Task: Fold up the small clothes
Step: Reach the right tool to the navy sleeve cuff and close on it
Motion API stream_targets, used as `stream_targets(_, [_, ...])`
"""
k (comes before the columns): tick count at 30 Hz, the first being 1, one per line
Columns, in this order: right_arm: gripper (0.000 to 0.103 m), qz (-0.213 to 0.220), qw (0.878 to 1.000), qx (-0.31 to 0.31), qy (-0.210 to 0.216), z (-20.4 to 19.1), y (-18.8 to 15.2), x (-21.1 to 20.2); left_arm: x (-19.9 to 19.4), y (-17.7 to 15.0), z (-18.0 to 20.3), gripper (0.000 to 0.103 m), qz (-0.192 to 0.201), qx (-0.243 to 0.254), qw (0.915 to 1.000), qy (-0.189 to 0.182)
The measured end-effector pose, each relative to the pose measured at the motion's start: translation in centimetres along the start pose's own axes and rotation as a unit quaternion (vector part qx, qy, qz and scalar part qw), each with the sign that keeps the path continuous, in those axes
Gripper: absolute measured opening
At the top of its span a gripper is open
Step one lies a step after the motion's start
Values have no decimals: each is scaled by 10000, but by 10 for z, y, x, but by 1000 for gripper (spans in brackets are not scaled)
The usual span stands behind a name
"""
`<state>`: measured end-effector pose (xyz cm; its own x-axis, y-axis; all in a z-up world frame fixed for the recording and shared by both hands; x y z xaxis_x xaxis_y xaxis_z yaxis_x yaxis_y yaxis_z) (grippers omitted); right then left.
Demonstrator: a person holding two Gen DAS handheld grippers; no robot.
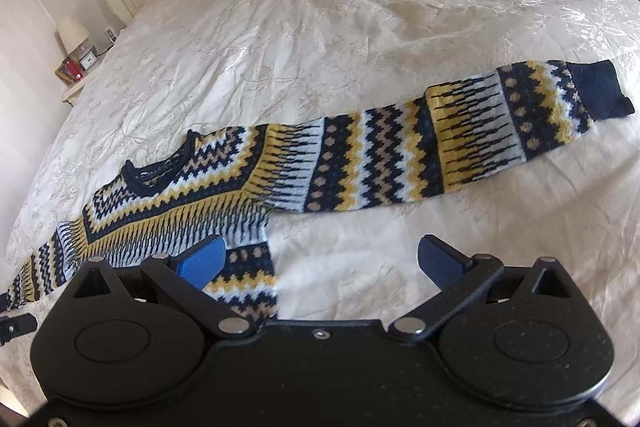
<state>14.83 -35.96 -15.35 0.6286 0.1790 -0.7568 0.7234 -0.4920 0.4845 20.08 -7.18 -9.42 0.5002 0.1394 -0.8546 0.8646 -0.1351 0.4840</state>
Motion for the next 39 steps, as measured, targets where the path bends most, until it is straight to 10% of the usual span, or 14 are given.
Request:
stream_targets(15, [87, 86, 9990, 2, -434, 181, 111, -26, -7, 8, 69, 87, -135, -39, 9996, 246])
stream_targets(27, [84, 118, 9949, 880, -486, 268, 110, -13, -6, 8, 71, 87, -222, 3, 9989, 425])
stream_targets(32, [23, 231, 9935, 1069, -314, 260, 113, -16, -3, 6, 60, 87, -234, -39, 9989, 401])
stream_targets(39, [20, 375, 9960, 805, 127, 182, 127, -21, 5, 5, 38, 87, -142, -1, 9996, 264])
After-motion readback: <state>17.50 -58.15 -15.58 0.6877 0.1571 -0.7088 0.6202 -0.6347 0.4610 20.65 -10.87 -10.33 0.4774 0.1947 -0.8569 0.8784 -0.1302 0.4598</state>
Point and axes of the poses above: each gripper's, at about its wrist camera, not at the fingertips, and x roughly the way its jaws point, z to its right, y to its top, the point moved 6 cm from there along x, roughly the way its jaws point, and after that the axes turned 11 degrees about y, right-handed, at the moved point
